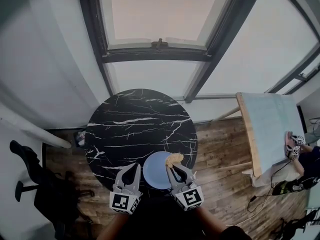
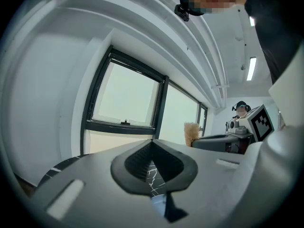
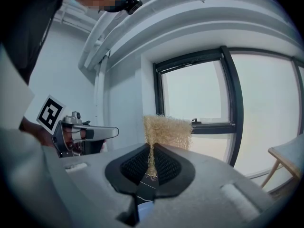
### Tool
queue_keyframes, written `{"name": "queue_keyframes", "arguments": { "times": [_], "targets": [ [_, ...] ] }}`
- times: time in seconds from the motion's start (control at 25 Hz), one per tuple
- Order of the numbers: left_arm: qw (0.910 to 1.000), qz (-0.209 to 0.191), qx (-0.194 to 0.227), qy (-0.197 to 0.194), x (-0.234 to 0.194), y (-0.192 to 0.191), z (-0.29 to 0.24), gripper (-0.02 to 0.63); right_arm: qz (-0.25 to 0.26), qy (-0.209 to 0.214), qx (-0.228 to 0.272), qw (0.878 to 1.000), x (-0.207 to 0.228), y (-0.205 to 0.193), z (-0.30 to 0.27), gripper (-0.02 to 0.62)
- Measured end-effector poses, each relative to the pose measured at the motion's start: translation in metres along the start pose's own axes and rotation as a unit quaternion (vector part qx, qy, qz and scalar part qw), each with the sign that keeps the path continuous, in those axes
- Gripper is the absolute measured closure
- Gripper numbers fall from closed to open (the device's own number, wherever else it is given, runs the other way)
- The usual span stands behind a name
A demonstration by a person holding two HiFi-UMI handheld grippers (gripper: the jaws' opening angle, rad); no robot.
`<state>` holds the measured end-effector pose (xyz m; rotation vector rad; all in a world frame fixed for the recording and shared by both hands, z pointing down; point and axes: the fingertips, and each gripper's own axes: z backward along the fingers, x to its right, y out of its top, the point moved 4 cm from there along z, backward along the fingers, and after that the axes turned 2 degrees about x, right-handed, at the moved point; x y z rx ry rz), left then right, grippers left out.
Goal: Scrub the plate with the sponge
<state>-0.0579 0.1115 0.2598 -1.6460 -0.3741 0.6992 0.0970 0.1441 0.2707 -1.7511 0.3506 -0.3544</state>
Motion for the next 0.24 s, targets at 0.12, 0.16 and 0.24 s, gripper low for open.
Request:
{"name": "queue_keyframes", "arguments": {
  "times": [0.12,0.16,0.24],
  "targets": [
    [1.0,0.0,0.004,0.0,-0.0023,0.0051,0.0003,0.604,0.001,-0.012,-0.014,1.0,0.0006,0.0065,-0.0035,0.575],
    [1.0,0.0,0.004,-0.001,-0.0034,0.0034,0.0015,0.604,0.002,-0.014,-0.016,1.0,0.0,0.0079,-0.004,0.575],
    [1.0,0.0,0.005,-0.002,-0.0055,-0.0017,0.0045,0.604,0.004,-0.014,-0.015,1.0,-0.0022,0.0085,-0.0045,0.575]
  ]
}}
